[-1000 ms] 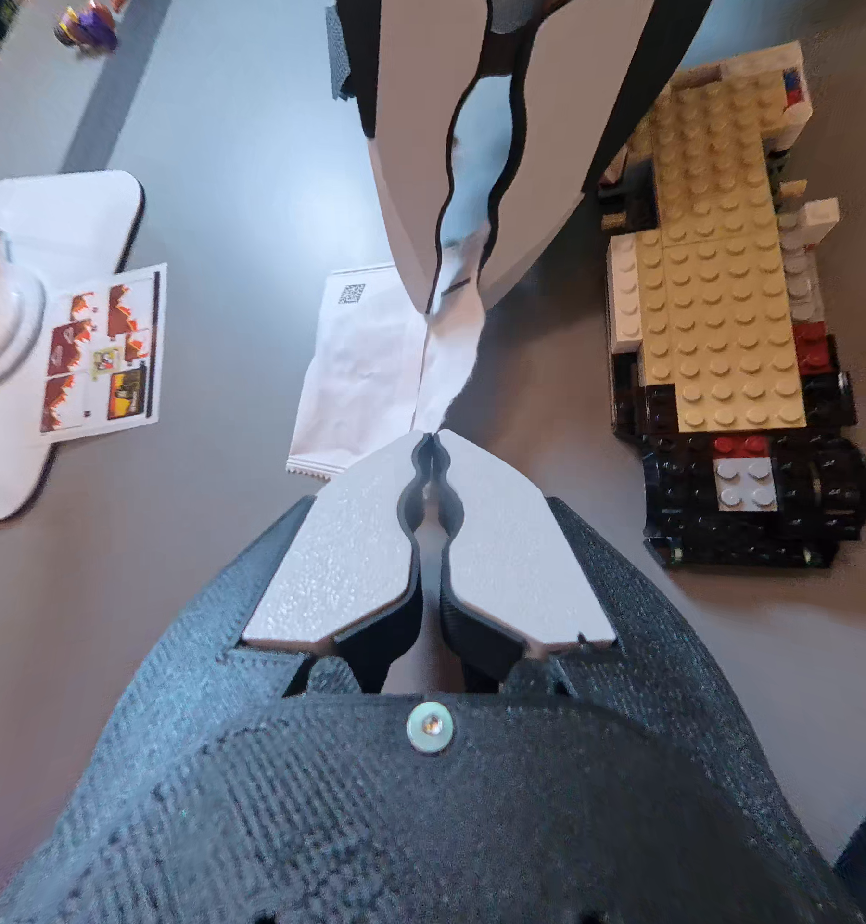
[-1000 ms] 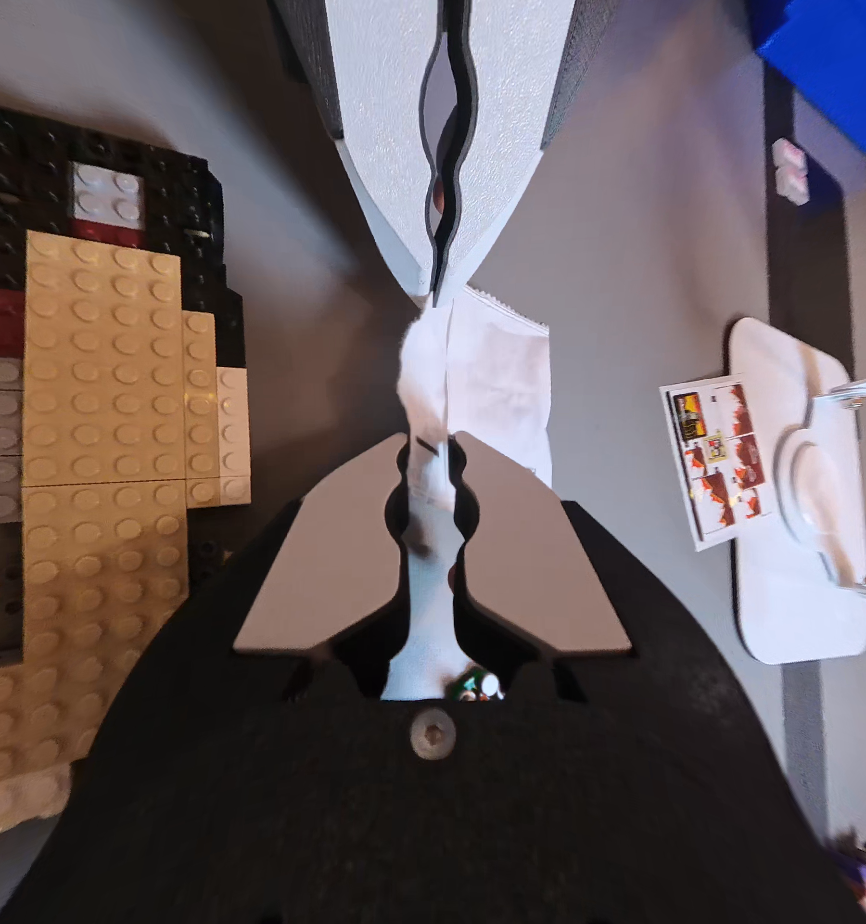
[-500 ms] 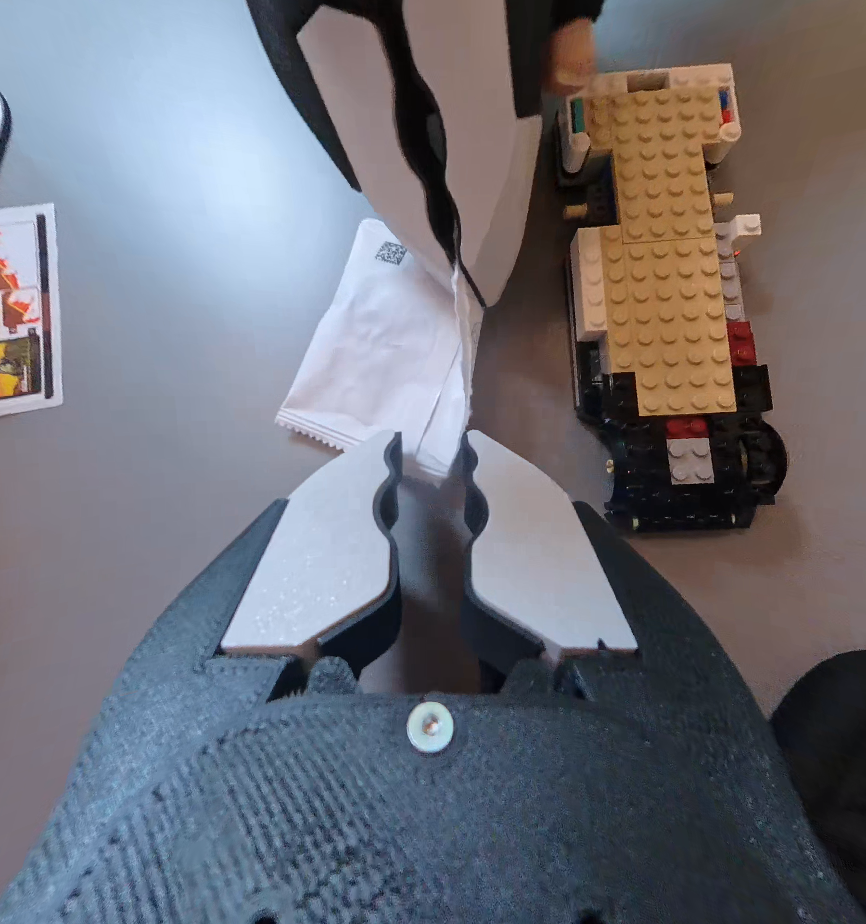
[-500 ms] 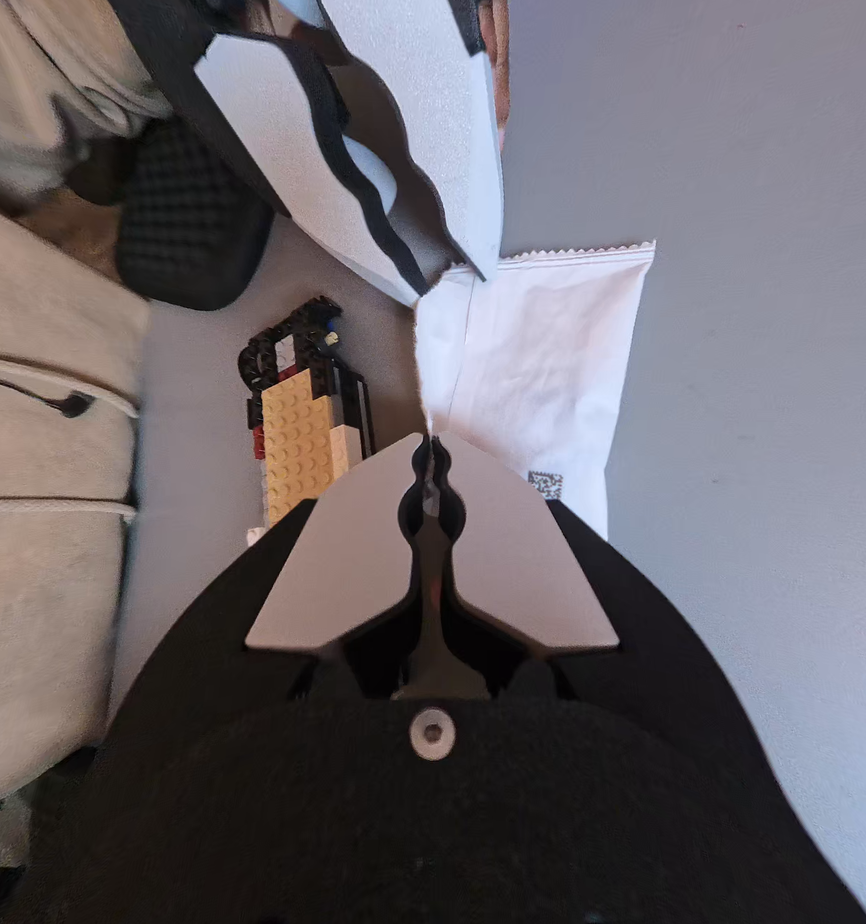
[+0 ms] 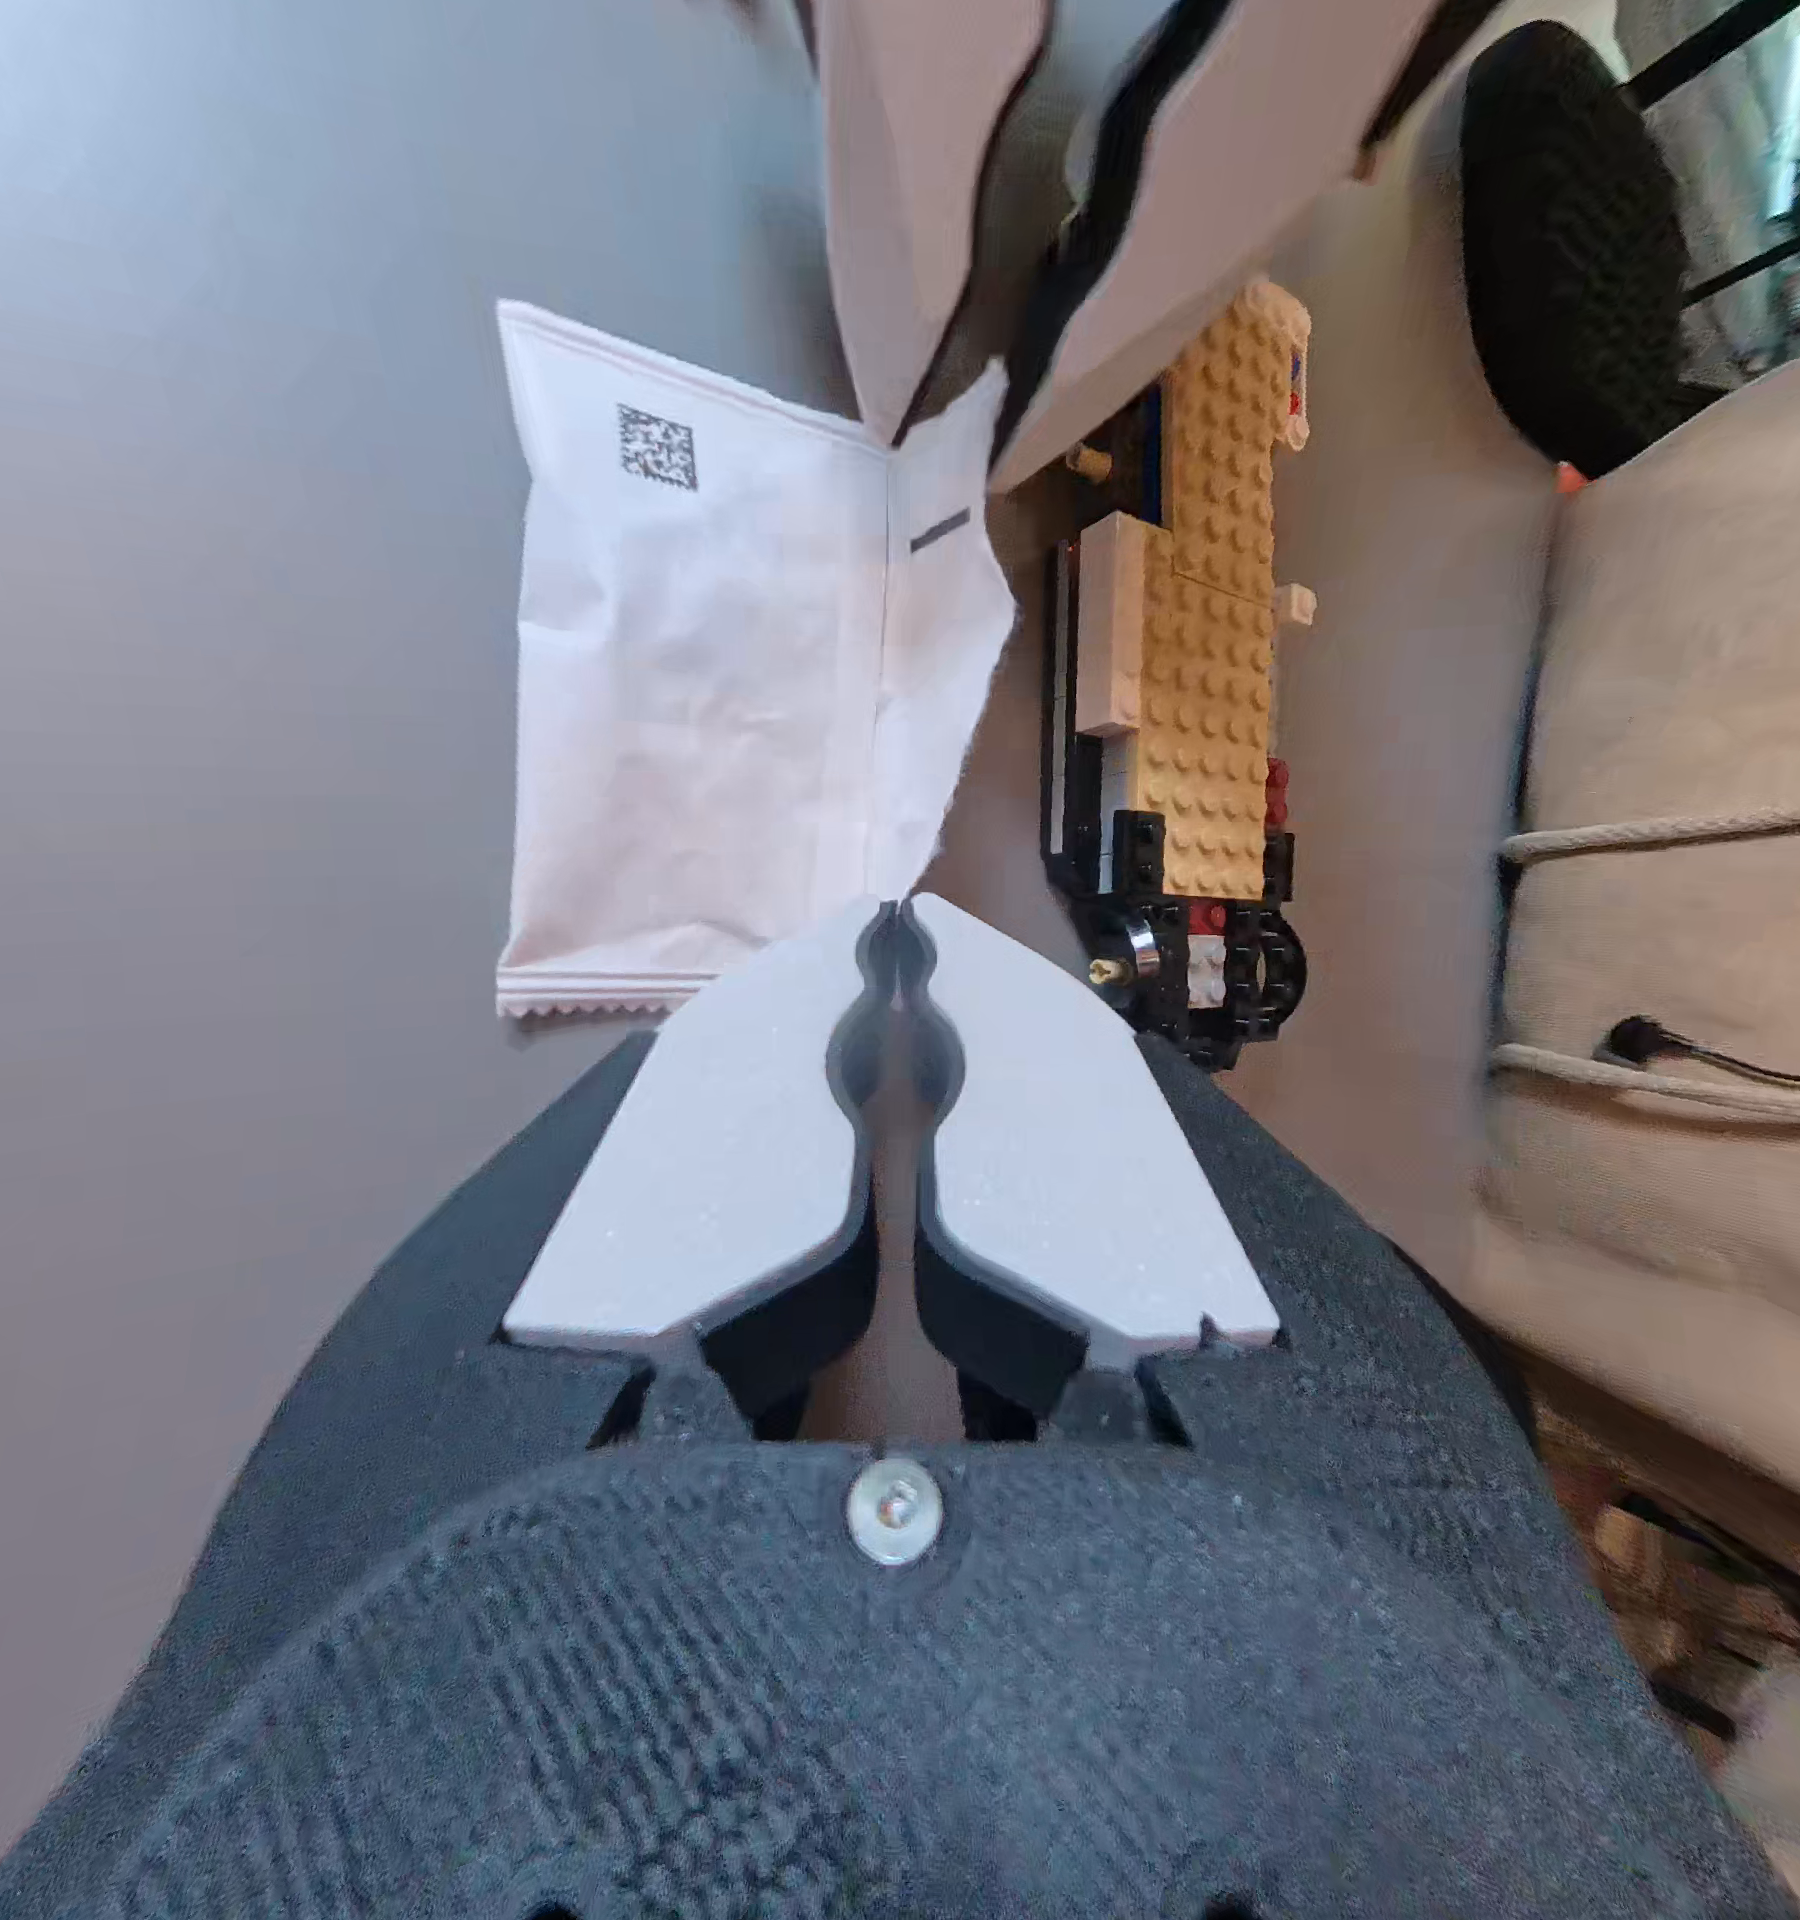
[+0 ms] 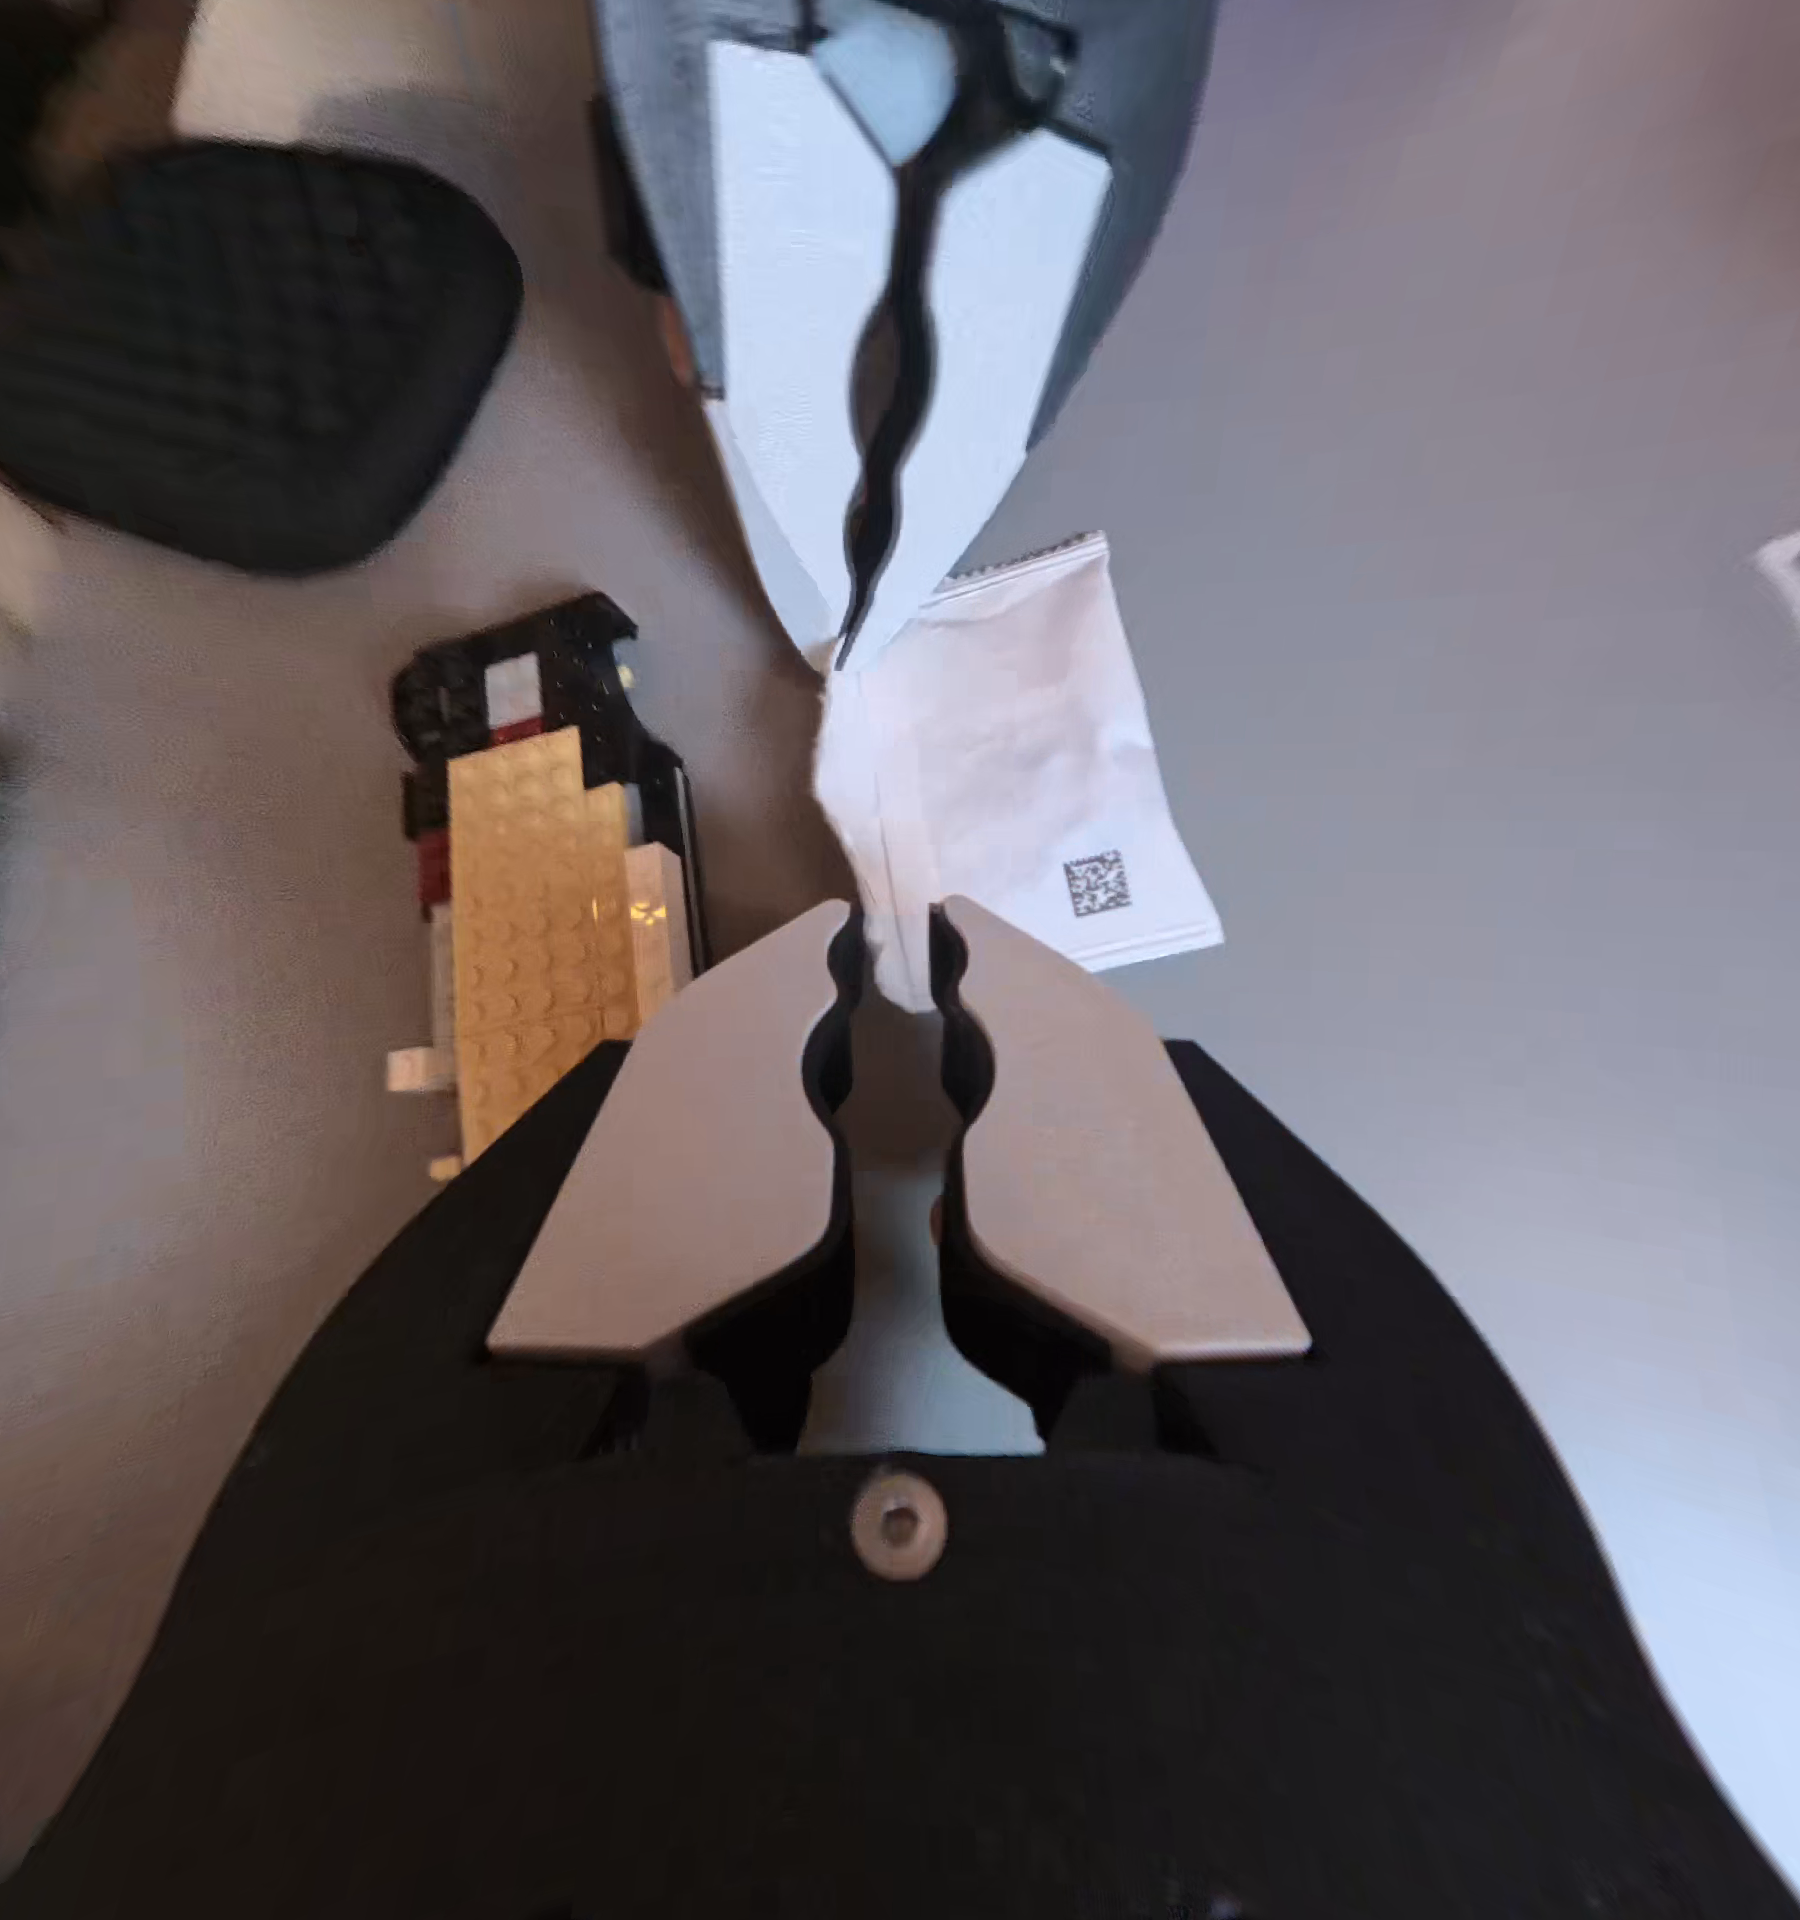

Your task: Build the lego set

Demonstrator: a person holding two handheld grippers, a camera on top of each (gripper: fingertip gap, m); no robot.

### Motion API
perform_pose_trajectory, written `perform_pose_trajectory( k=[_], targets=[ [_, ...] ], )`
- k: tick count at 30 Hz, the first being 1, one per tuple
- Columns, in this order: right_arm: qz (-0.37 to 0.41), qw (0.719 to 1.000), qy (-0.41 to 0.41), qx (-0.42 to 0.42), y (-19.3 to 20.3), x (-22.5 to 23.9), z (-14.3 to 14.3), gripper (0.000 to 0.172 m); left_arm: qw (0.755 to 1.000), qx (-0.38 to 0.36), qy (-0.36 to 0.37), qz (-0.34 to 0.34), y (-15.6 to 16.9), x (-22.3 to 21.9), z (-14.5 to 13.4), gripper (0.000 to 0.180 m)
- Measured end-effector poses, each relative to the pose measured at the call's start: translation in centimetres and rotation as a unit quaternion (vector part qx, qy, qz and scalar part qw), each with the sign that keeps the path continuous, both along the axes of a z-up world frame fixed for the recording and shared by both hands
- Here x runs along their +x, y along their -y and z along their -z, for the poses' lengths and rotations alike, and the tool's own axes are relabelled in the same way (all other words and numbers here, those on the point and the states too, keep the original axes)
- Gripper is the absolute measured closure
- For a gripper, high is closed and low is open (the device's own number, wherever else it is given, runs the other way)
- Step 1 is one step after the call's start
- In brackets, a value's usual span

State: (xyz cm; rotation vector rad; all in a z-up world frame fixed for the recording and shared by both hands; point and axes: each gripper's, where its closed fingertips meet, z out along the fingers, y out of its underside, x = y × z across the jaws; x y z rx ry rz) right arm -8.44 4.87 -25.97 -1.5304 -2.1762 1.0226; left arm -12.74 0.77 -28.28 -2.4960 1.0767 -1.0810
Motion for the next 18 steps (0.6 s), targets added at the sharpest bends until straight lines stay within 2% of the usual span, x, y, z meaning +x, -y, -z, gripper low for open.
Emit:
perform_pose_trajectory(
  k=[2,4,6,8,10,12,15,18],
  targets=[
    [-0.025,0.995,-0.023,0.093,0.1,0.1,-0.2,0.157,0.999,-0.037,0.012,0.002,0.0,0.2,0.0,0.18],
    [-0.049,0.987,-0.031,0.153,0.5,-0.2,0.2,0.153,0.998,-0.059,0.017,0.012,0.1,0.3,0.0,0.18],
    [-0.066,0.983,-0.006,0.17,0.9,-0.4,1.3,0.157,0.996,-0.079,0.022,0.019,0.1,0.4,0.0,0.18],
    [-0.081,0.982,0.031,0.165,1.1,-0.3,2.4,0.172,0.995,-0.098,0.03,0.022,0.2,0.5,0.0,0.18],
    [-0.076,0.99,0.072,0.098,1.6,-0.2,2.5,0.172,0.993,-0.111,0.031,0.024,0.5,0.4,0.0,0.18],
    [-0.062,0.991,0.114,-0.012,2.2,-0.2,2.0,0.172,0.996,-0.092,0.018,0.011,0.2,0.0,0.0,0.18],
    [-0.035,0.971,0.174,-0.16,2.7,-0.3,1.3,0.172,0.999,-0.034,-0.008,0.001,-0.1,-0.5,-0.1,0.18],
    [-0.024,0.948,0.208,-0.239,3.1,-0.3,1.1,0.172,0.997,0.062,-0.052,0.004,-0.1,-0.9,0.0,0.174]
  ],
)
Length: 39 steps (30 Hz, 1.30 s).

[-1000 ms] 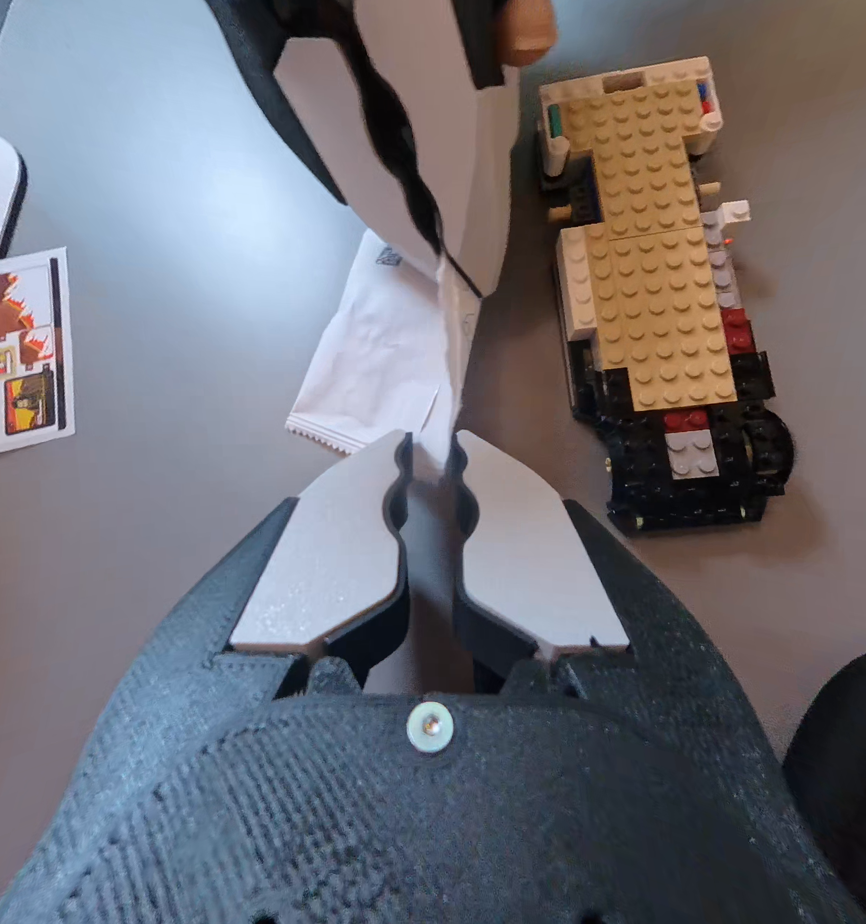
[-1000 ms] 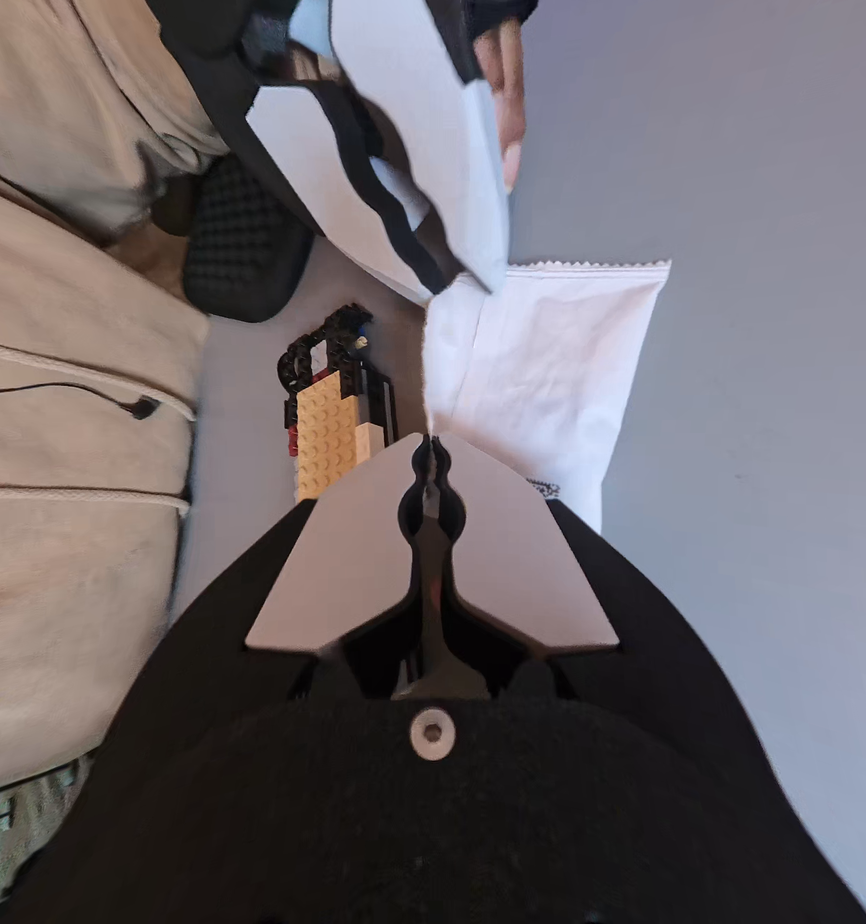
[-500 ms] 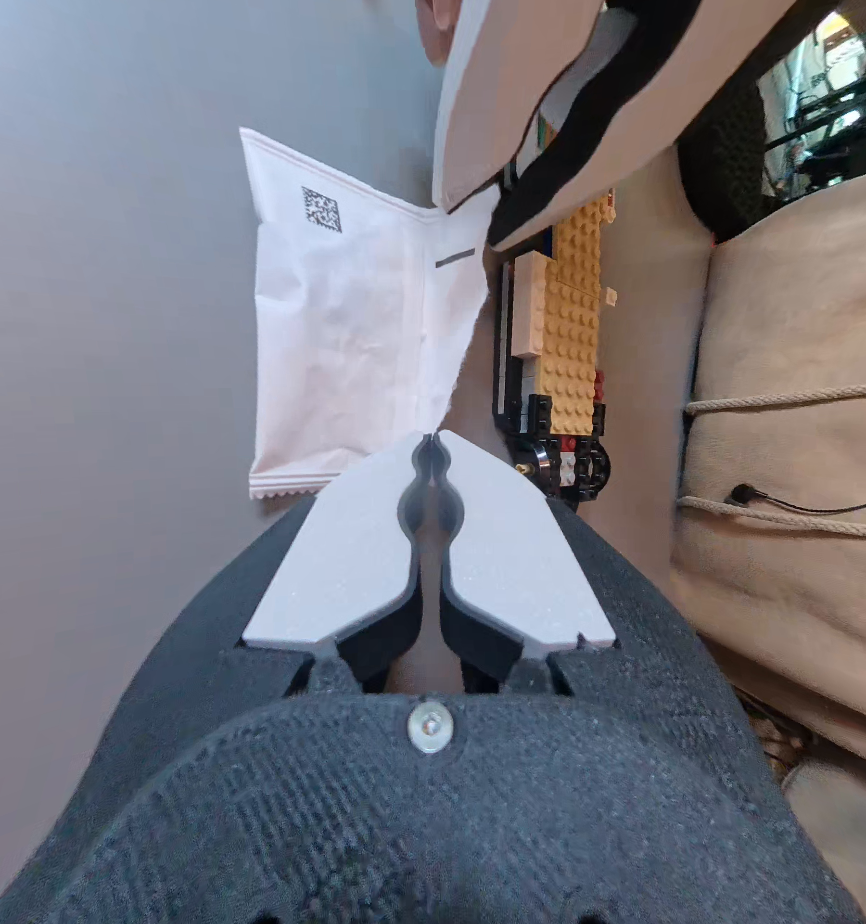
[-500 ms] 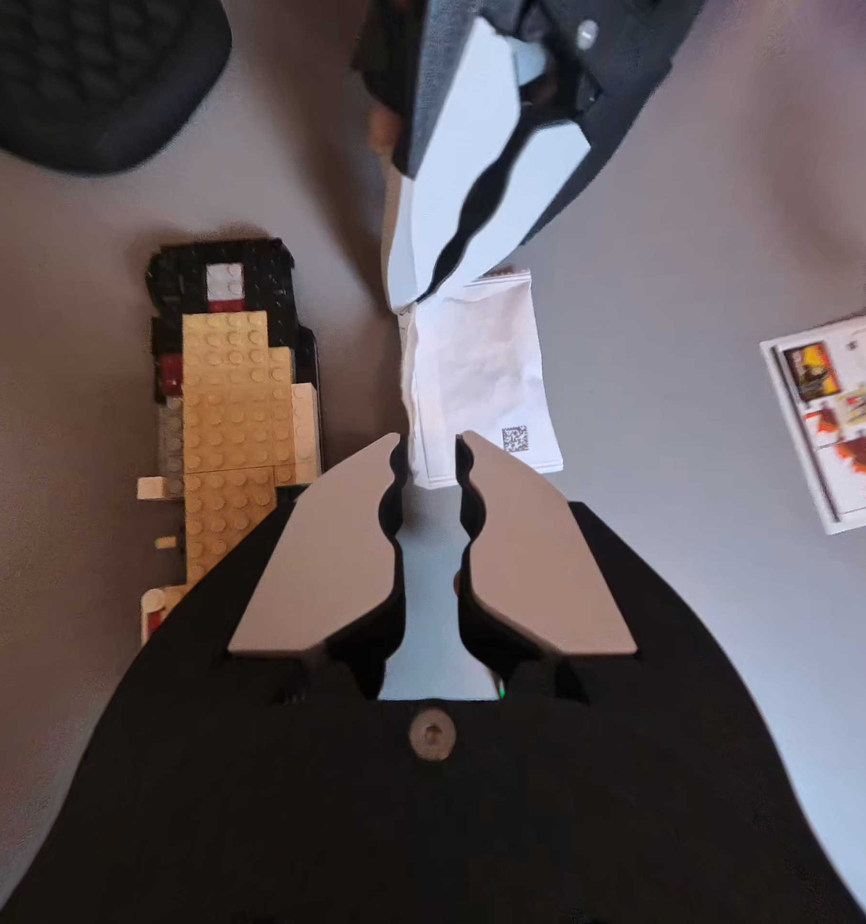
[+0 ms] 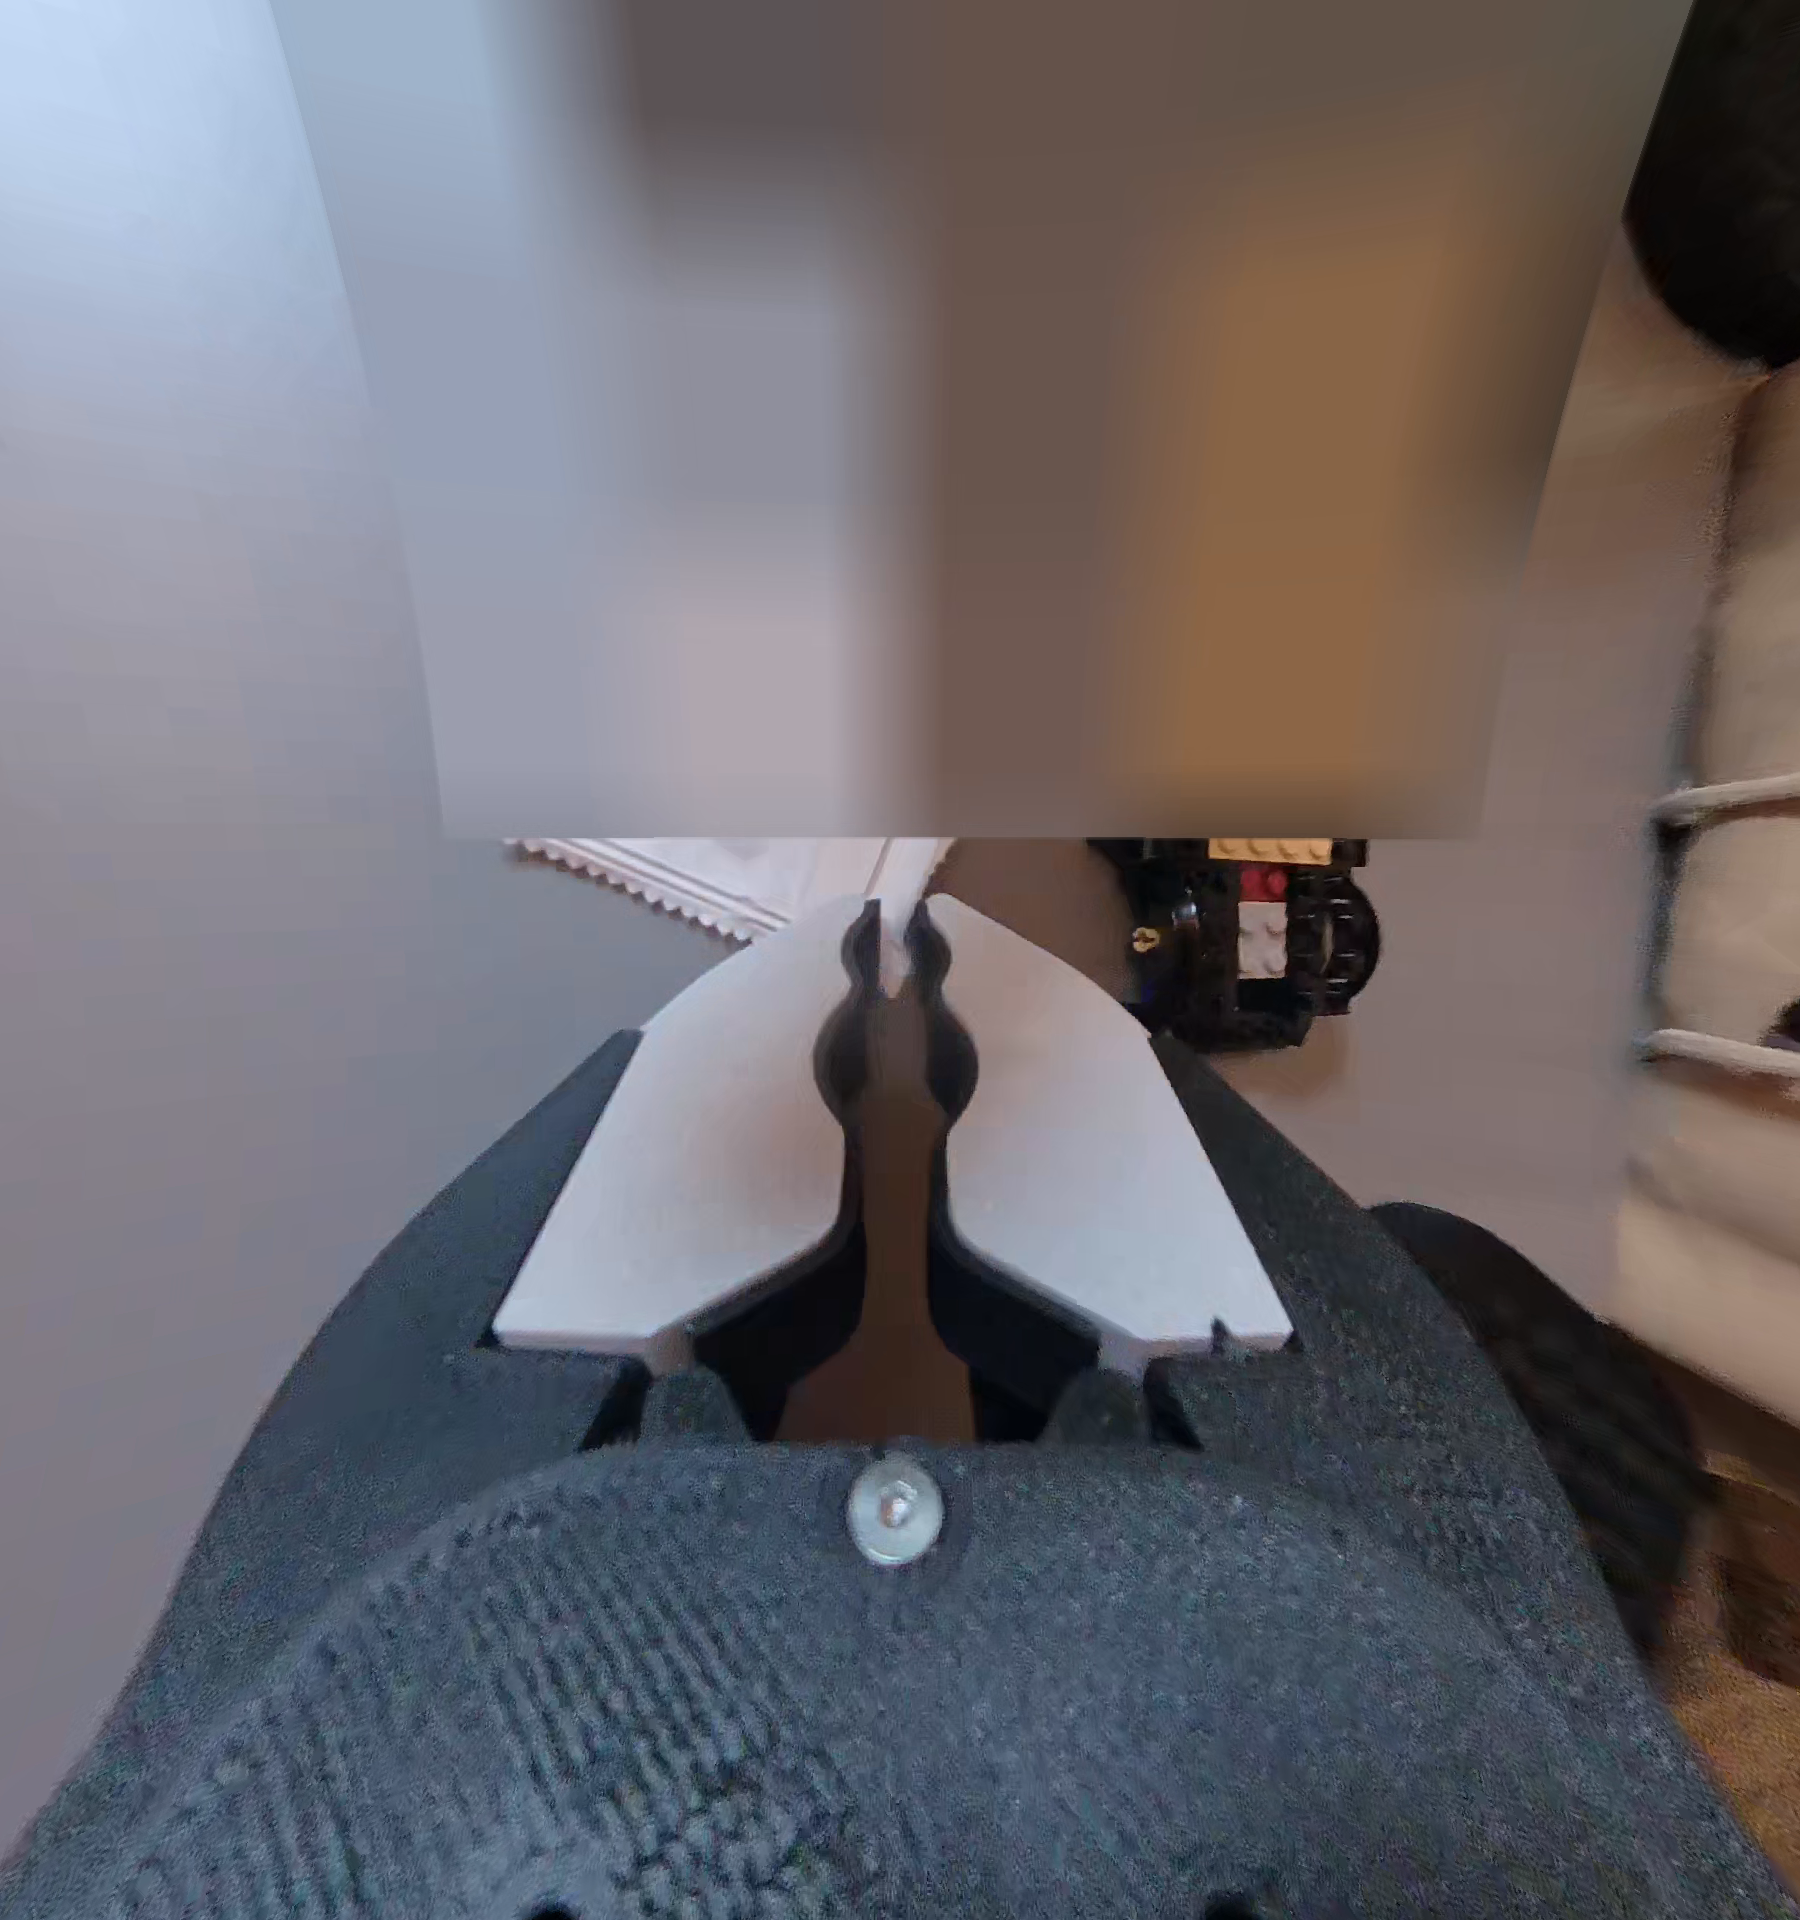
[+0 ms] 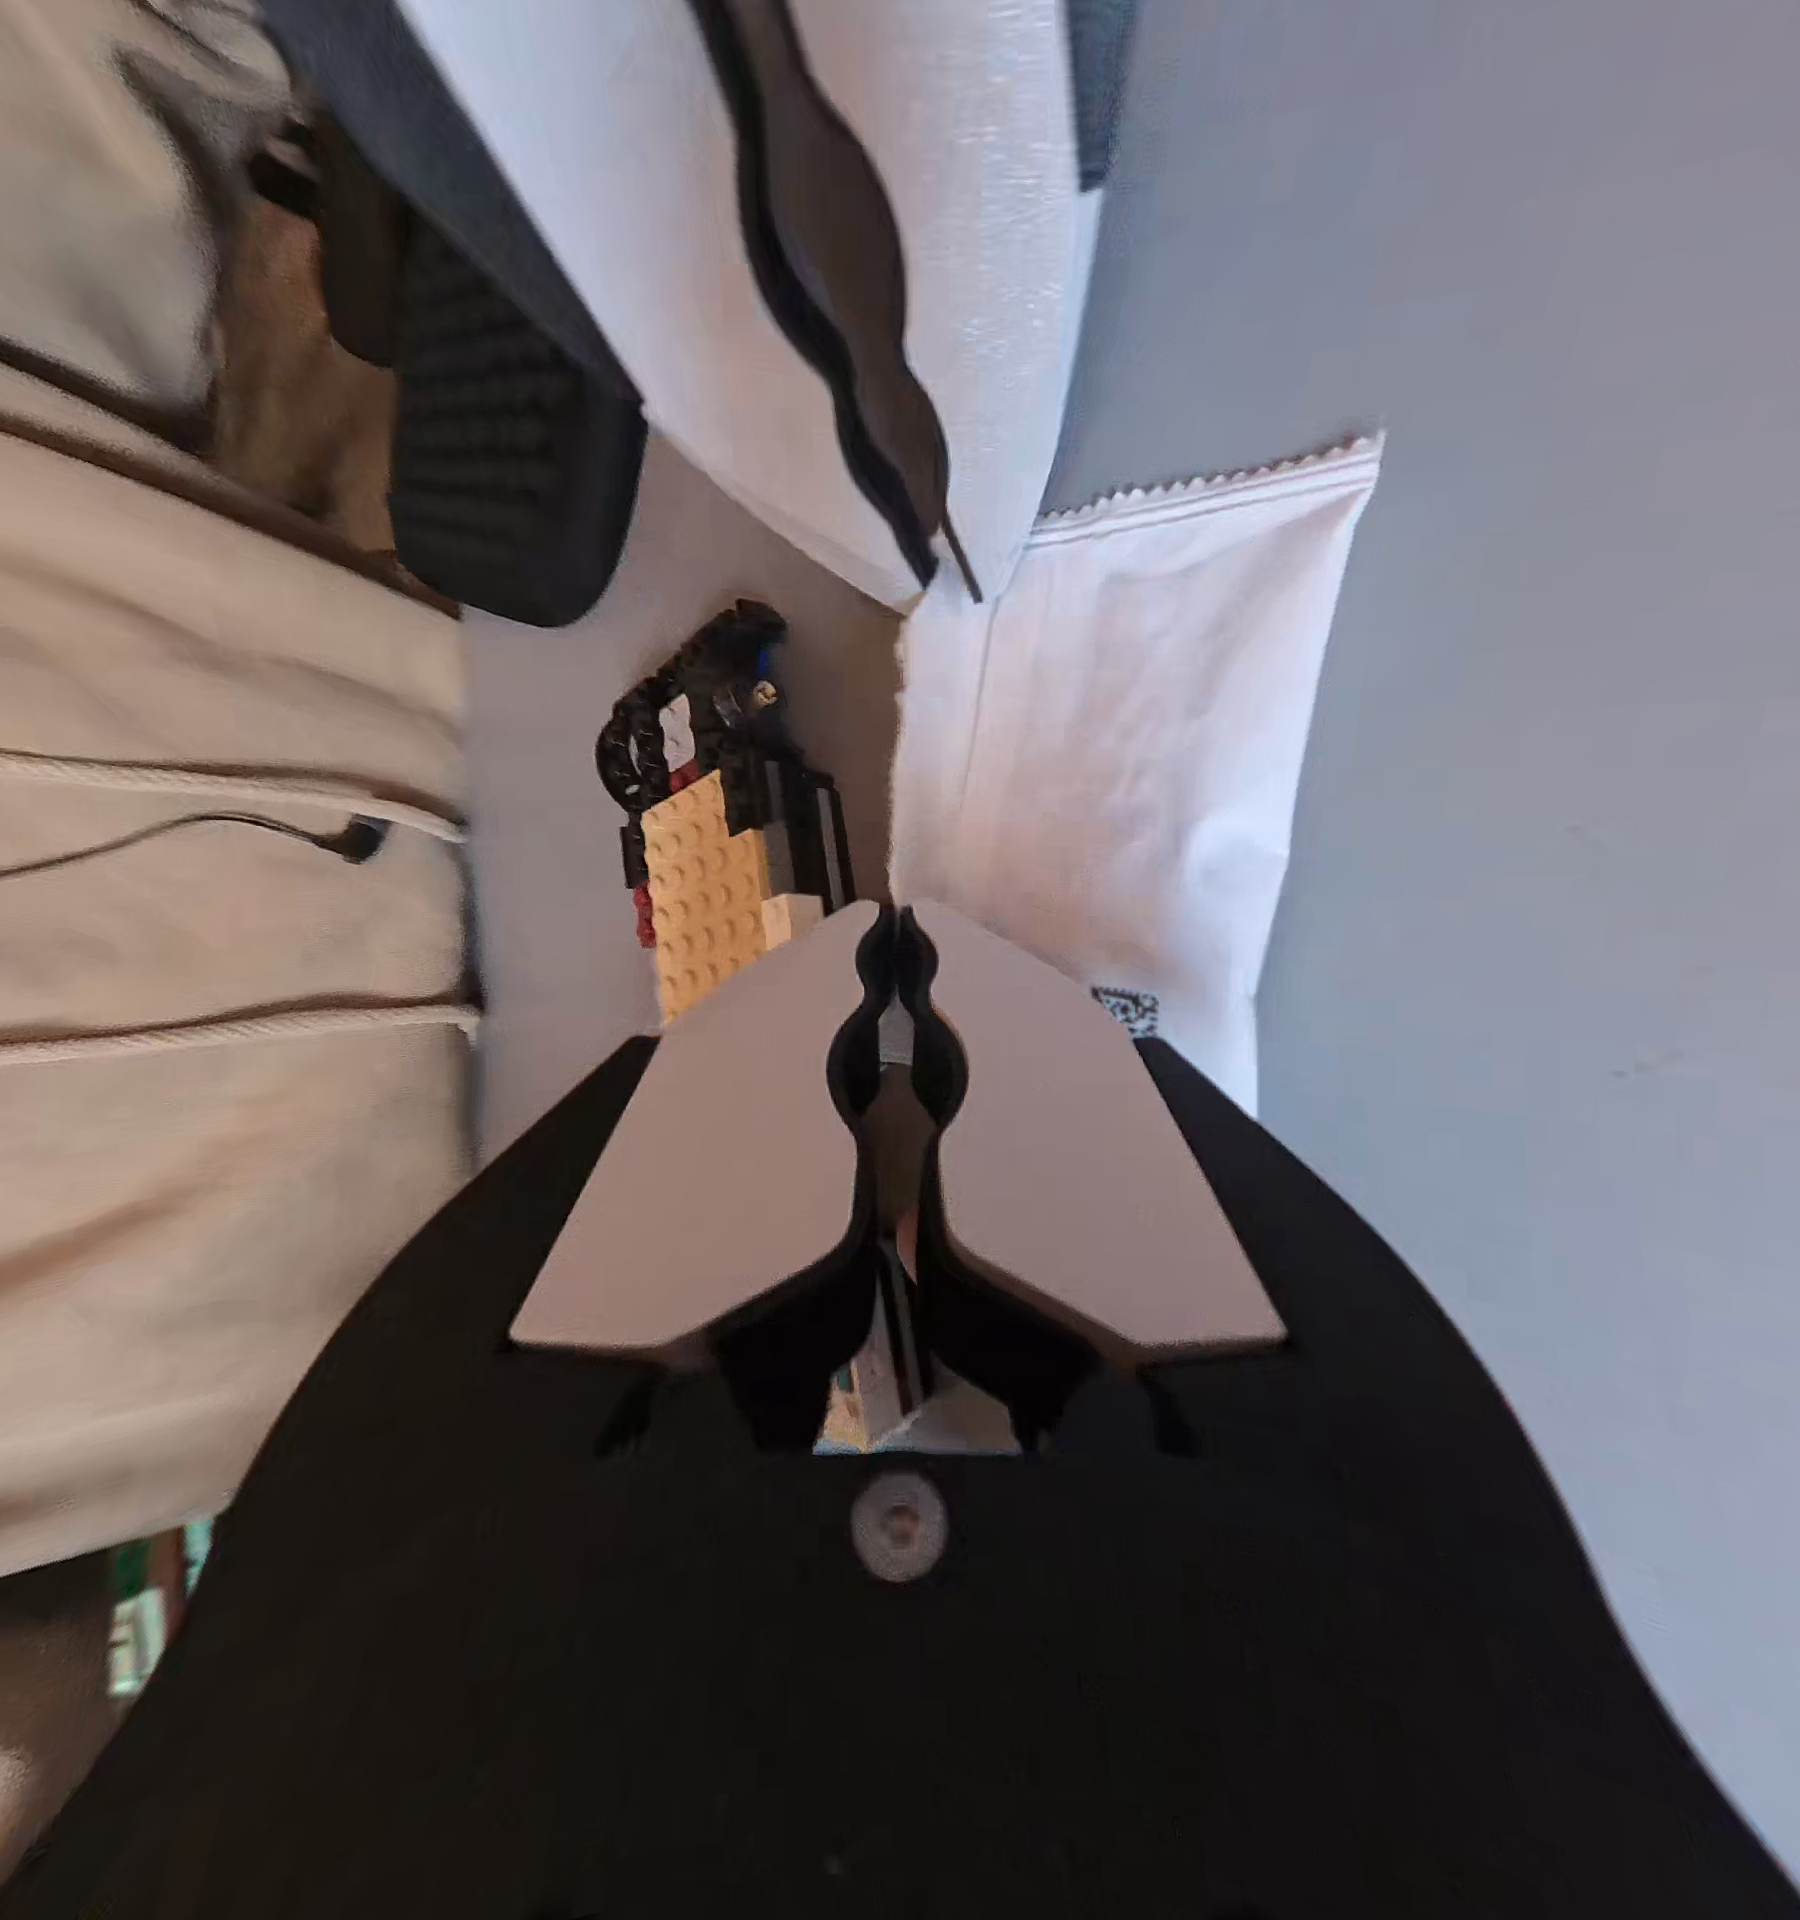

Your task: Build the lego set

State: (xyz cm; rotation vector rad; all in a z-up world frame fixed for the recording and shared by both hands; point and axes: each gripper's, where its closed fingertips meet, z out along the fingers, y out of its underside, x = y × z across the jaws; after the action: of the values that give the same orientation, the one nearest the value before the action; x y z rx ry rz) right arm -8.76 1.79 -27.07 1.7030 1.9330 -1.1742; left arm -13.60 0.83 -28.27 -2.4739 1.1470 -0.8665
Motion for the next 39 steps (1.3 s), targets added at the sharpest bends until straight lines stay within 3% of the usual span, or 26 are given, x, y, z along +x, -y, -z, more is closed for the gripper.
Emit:
perform_pose_trajectory(
  k=[3,5,7,9,12,14,17,20,23,26,32,39],
  targets=[
    [0.014,0.999,0.01,-0.047,0.4,0.0,-0.4,0.172,0.995,0.09,-0.03,0.005,0.0,-0.1,0.0,0.166],
    [0.019,0.997,0.012,-0.071,0.6,0.0,-0.6,0.172,0.989,0.138,-0.046,0.01,-0.4,-0.1,0.2,0.177],
    [0.023,0.997,0.019,-0.078,0.6,0.3,-0.4,0.172,0.993,0.114,-0.039,0.008,-0.2,0.2,0.3,0.18],
    [0.031,0.998,0.008,-0.055,0.3,0.4,-0.1,0.172,0.999,0.043,-0.012,0.005,0.6,0.5,0.1,0.18],
    [0.034,0.992,-0.082,0.092,-1.4,-0.2,-0.1,0.169,0.998,-0.066,0.025,0.004,1.1,0.8,0.1,0.18],
    [0.012,0.962,-0.167,0.217,-2.2,-0.7,-1.0,0.163,0.992,-0.118,0.04,0.002,1.0,0.8,0.0,0.18],
    [-0.062,0.9,-0.269,0.336,-0.9,-0.9,-2.6,0.163,0.982,-0.177,0.057,-0.001,0.9,0.9,0.1,0.18],
    [-0.129,0.848,-0.28,0.431,-0.7,-1.3,-1.3,0.159,0.974,-0.214,0.073,0.0,0.8,0.9,0.0,0.18],
    [-0.159,0.837,-0.255,0.457,-1.3,-2.1,0.4,0.152,0.969,-0.232,0.083,0.0,0.8,0.9,0.0,0.18],
    [-0.174,0.859,-0.224,0.427,-1.6,-2.5,1.1,0.162,0.969,-0.235,0.081,0.003,0.8,0.9,0.0,0.18],
    [-0.149,0.959,-0.098,0.221,-1.3,-2.1,1.2,0.166,0.969,-0.235,0.078,0.012,0.9,0.9,0.0,0.18],
    [-0.098,0.99,-0.026,0.093,-1.3,-2.5,1.3,0.168,0.989,-0.133,0.049,-0.037,-0.2,-0.4,-0.1,0.177]
  ],
)
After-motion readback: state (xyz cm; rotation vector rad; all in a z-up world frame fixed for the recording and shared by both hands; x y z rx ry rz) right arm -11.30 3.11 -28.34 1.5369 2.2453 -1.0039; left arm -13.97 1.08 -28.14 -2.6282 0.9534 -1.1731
